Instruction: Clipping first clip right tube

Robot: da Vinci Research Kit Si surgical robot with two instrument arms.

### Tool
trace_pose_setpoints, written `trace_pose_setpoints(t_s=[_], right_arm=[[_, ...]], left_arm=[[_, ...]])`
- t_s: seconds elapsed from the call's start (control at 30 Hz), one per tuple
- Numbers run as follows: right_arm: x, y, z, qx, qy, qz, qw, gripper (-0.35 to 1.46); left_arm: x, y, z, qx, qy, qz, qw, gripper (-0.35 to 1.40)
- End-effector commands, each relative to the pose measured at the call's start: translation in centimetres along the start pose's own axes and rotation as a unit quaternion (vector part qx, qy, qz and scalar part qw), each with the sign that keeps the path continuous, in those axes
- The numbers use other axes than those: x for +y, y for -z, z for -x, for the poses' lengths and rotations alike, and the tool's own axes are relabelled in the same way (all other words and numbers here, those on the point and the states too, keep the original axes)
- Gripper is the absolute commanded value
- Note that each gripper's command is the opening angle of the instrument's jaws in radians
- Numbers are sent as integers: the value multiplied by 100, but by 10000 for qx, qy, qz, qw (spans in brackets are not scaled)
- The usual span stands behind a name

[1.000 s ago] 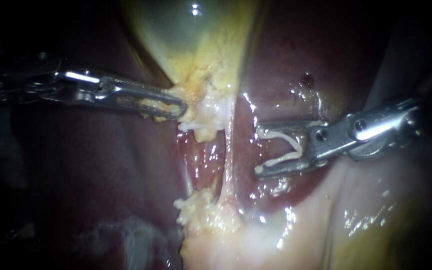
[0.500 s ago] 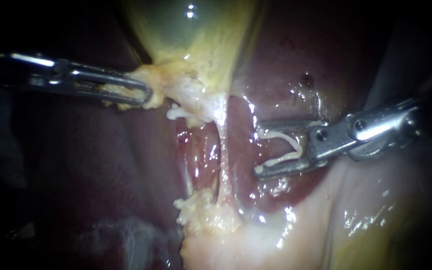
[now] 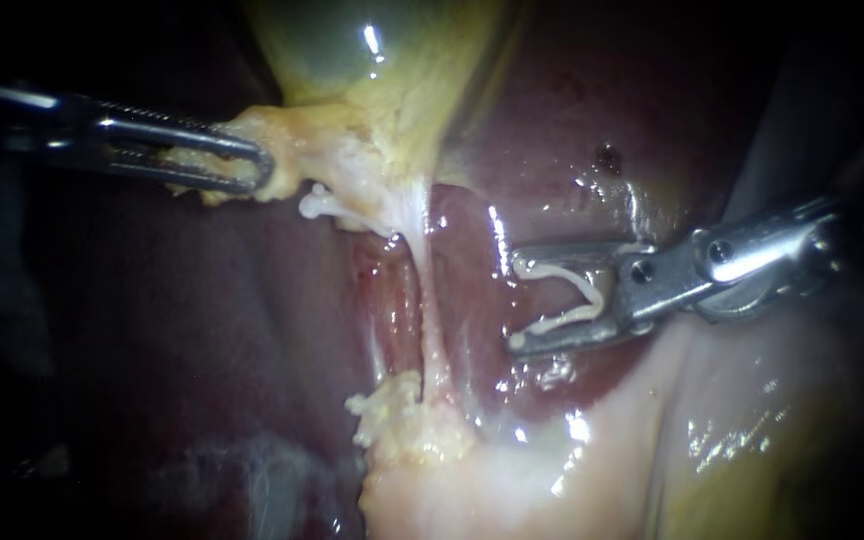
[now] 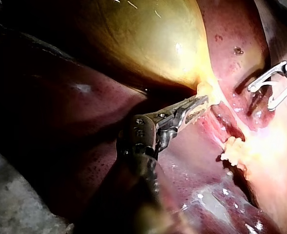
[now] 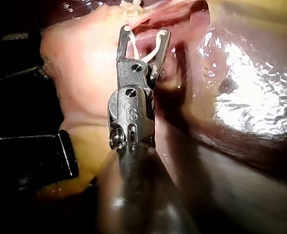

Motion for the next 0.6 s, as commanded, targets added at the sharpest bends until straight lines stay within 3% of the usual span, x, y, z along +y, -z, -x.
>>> trace_pose_setpoints(t_s=[0.03, 0.33, 0.6], right_arm=[[-1, -3, 2, -9, -95, -7, 10000, 50], [-7, -35, 19, -48, -791, -85, 9968, 50], [0, -54, 33, -50, -1369, -36, 9906, 50]], left_arm=[[0, 0, 0, -1, -2, -2, 10000, -35], [1, -2, 1, 13, -3, -26, 10000, -35], [7, -3, 1, 6, 4, -16, 10000, -35]])
